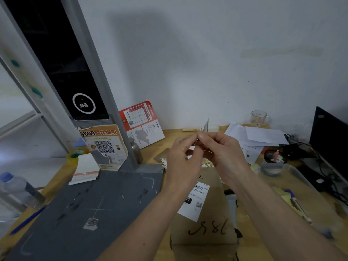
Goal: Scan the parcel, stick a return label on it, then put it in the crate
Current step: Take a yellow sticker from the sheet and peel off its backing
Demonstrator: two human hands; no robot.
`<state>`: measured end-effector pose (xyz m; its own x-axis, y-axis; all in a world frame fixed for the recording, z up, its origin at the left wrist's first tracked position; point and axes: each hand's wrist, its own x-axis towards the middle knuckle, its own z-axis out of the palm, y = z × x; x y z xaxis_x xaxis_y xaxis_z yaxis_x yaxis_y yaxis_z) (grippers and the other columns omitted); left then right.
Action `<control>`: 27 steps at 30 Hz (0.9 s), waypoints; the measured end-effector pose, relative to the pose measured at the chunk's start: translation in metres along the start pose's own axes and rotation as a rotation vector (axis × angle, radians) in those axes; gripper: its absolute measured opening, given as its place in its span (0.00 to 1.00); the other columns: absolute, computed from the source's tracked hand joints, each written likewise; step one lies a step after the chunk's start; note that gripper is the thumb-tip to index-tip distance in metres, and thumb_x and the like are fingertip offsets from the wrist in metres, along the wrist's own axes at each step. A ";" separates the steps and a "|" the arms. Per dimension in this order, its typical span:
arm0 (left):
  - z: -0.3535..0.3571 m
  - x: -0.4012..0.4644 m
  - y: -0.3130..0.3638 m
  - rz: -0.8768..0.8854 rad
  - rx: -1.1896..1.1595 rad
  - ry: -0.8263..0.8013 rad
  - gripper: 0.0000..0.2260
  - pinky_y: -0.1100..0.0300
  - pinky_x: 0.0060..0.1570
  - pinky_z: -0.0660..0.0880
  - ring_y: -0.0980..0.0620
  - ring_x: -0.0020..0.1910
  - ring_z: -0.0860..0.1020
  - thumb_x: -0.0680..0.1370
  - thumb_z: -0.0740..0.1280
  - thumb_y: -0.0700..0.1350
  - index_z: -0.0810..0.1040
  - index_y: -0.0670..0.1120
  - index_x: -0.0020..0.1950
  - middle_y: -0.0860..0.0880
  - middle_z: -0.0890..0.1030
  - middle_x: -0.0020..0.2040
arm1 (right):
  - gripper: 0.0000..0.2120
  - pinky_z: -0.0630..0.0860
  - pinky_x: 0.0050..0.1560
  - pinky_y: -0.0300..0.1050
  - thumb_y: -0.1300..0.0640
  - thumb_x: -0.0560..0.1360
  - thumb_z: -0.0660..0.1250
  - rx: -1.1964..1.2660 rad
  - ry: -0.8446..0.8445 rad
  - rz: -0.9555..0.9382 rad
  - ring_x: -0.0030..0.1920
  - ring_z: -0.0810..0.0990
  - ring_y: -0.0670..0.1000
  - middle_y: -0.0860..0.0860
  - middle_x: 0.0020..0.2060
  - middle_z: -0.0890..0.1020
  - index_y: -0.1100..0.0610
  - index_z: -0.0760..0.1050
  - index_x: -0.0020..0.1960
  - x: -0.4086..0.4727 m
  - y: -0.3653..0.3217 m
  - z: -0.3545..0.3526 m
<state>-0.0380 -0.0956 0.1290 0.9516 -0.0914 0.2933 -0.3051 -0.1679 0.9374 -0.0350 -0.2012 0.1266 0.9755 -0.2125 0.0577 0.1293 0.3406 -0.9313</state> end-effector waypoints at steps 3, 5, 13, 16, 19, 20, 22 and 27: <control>-0.001 0.000 0.002 -0.050 -0.067 0.006 0.15 0.74 0.48 0.75 0.71 0.47 0.76 0.79 0.63 0.39 0.82 0.50 0.62 0.53 0.78 0.54 | 0.05 0.76 0.56 0.61 0.64 0.72 0.70 -0.007 0.015 -0.009 0.41 0.80 0.60 0.56 0.34 0.83 0.60 0.82 0.38 0.001 0.001 0.001; -0.001 -0.002 0.003 -0.052 -0.062 0.004 0.16 0.77 0.48 0.73 0.74 0.46 0.75 0.79 0.61 0.36 0.81 0.49 0.63 0.52 0.77 0.54 | 0.06 0.76 0.53 0.58 0.64 0.73 0.69 0.000 0.021 -0.012 0.39 0.79 0.57 0.54 0.32 0.83 0.60 0.82 0.37 0.002 0.002 0.001; 0.000 -0.001 0.003 -0.115 -0.115 0.030 0.15 0.66 0.51 0.76 0.63 0.48 0.78 0.80 0.61 0.37 0.83 0.51 0.58 0.50 0.78 0.52 | 0.03 0.78 0.36 0.39 0.62 0.71 0.71 0.010 0.008 0.005 0.33 0.79 0.51 0.54 0.31 0.82 0.62 0.81 0.42 0.002 0.004 -0.003; -0.001 0.000 0.003 -0.157 -0.166 0.036 0.14 0.60 0.58 0.77 0.56 0.55 0.80 0.79 0.62 0.38 0.84 0.52 0.55 0.51 0.80 0.54 | 0.02 0.77 0.35 0.38 0.63 0.71 0.71 0.037 0.008 0.021 0.32 0.79 0.49 0.53 0.30 0.81 0.60 0.81 0.40 0.002 0.004 -0.004; -0.002 0.001 0.003 -0.189 -0.209 0.040 0.15 0.57 0.59 0.77 0.52 0.56 0.81 0.79 0.62 0.36 0.84 0.53 0.51 0.49 0.81 0.56 | 0.04 0.77 0.34 0.38 0.64 0.72 0.70 0.059 0.009 0.039 0.31 0.79 0.48 0.53 0.29 0.81 0.60 0.82 0.39 0.003 0.004 -0.004; -0.003 0.002 0.003 -0.193 -0.216 0.038 0.15 0.57 0.60 0.77 0.51 0.56 0.81 0.79 0.62 0.36 0.84 0.52 0.52 0.48 0.82 0.57 | 0.05 0.77 0.33 0.38 0.64 0.72 0.70 0.066 0.008 0.043 0.30 0.79 0.48 0.53 0.29 0.81 0.60 0.82 0.39 0.003 0.003 -0.004; -0.003 0.002 0.002 -0.199 -0.226 0.030 0.15 0.57 0.60 0.77 0.51 0.56 0.81 0.78 0.62 0.35 0.84 0.51 0.54 0.47 0.82 0.57 | 0.05 0.77 0.33 0.38 0.64 0.72 0.69 0.082 0.012 0.047 0.30 0.79 0.48 0.53 0.29 0.81 0.60 0.82 0.39 0.003 0.004 -0.005; -0.003 0.003 0.000 -0.220 -0.253 0.022 0.12 0.54 0.61 0.77 0.50 0.56 0.82 0.78 0.65 0.37 0.84 0.49 0.55 0.46 0.83 0.56 | 0.06 0.76 0.33 0.38 0.64 0.73 0.68 0.084 0.003 0.053 0.31 0.79 0.48 0.53 0.31 0.82 0.60 0.82 0.38 0.001 0.003 -0.005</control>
<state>-0.0348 -0.0930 0.1300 0.9950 -0.0587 0.0803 -0.0763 0.0681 0.9948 -0.0346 -0.2051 0.1217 0.9808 -0.1951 0.0082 0.0924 0.4267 -0.8997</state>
